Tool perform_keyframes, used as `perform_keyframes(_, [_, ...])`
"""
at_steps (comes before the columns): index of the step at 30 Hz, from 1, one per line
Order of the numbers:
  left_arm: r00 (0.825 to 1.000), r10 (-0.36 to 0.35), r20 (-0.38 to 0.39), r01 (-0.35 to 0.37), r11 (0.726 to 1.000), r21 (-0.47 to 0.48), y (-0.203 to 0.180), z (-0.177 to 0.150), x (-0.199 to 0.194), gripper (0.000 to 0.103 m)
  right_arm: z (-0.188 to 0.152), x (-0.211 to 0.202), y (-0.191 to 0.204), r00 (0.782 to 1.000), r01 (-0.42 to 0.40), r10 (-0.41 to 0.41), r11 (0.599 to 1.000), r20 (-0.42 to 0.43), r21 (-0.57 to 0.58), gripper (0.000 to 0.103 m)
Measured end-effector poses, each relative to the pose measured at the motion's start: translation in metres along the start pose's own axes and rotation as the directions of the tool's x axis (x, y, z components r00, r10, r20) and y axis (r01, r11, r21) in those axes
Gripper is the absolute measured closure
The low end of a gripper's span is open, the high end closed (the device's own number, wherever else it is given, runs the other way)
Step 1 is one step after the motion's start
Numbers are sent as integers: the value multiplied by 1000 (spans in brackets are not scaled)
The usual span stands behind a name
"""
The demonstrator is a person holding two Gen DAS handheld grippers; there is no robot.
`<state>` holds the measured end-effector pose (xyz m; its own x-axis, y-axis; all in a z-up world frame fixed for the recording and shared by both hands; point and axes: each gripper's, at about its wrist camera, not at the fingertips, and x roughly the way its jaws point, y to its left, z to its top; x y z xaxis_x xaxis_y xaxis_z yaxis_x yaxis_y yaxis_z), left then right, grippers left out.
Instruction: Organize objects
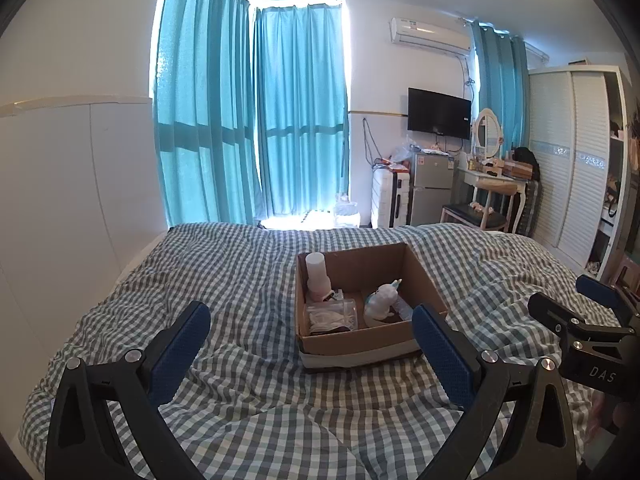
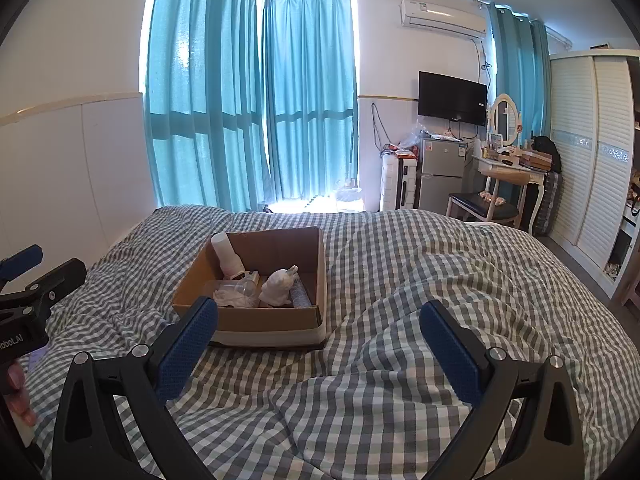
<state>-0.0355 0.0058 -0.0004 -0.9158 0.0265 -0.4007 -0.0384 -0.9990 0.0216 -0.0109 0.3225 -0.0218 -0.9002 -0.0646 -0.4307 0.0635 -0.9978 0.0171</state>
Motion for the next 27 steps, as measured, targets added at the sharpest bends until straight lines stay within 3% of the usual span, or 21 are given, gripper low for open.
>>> perform_keyframes(27, [1000, 0, 4, 0, 1000, 0, 4, -3, 0, 0, -5, 4, 7, 1000, 6, -6, 1000, -16, -6, 2])
